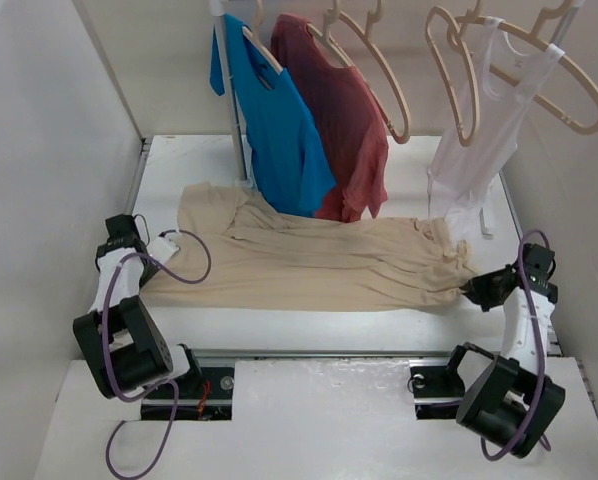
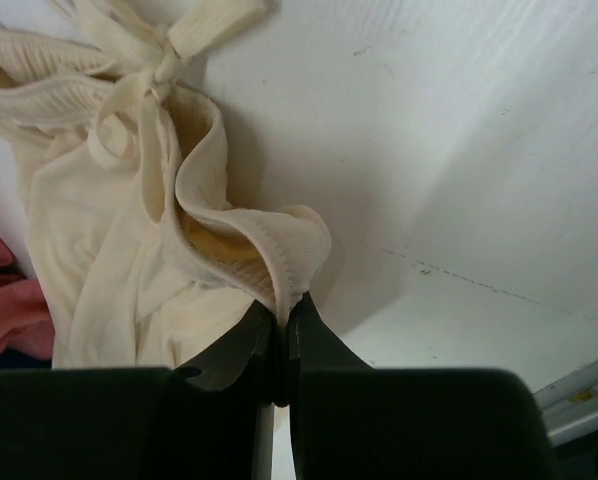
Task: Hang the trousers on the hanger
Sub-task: Flatten out the trousers at the center of the board.
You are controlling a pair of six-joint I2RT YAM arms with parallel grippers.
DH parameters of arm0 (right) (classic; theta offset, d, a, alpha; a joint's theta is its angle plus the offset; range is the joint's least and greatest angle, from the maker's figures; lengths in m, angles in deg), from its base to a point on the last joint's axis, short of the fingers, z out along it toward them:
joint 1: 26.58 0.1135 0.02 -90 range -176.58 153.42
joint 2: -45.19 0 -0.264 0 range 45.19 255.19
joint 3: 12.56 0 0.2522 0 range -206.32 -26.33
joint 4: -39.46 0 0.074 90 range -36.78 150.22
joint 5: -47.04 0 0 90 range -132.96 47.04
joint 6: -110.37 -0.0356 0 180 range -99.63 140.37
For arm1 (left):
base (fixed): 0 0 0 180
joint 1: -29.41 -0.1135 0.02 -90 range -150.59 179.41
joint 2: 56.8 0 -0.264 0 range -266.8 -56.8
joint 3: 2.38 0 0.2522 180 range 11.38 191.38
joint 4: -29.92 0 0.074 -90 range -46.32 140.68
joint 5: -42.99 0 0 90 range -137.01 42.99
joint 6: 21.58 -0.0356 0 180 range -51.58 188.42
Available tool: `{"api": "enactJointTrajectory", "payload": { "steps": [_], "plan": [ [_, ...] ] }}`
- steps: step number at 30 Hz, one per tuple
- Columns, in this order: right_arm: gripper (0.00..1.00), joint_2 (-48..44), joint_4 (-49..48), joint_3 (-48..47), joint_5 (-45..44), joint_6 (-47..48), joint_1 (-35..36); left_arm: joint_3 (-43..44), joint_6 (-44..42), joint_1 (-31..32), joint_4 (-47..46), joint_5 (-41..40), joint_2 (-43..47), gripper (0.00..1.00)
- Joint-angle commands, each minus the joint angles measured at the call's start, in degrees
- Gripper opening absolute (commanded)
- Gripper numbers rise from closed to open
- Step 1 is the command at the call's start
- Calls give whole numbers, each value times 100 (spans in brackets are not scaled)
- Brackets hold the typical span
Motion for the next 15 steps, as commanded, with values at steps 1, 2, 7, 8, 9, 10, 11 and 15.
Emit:
{"api": "enactJointTrajectory", "payload": {
  "steps": [1,2,7,8,9,10,11,15],
  "plan": [
    [0,-402,194,-120,-618,-437,-44,-119,-75,-55,-142,-180,282,0],
    [0,-403,282,-224,-1020,-490,-44,-120,-75,-55,-142,-180,282,0],
    [0,-333,424,-611,-1420,-491,-96,-7,-75,-55,59,-180,282,0],
    [0,-333,424,-664,-1420,-491,-97,47,-75,-55,148,-180,282,0],
    [0,-333,424,-726,-1420,-491,-97,117,-75,-55,244,-180,282,0],
    [0,-333,476,-874,-1472,-491,-97,265,-75,-55,437,-180,282,0],
    [0,-333,477,-954,-1472,-491,-97,345,-75,-55,526,-180,282,0],
    [0,-385,749,-1429,-1859,-324,-97,609,-127,24,1262,242,282,0]
  ]
}}
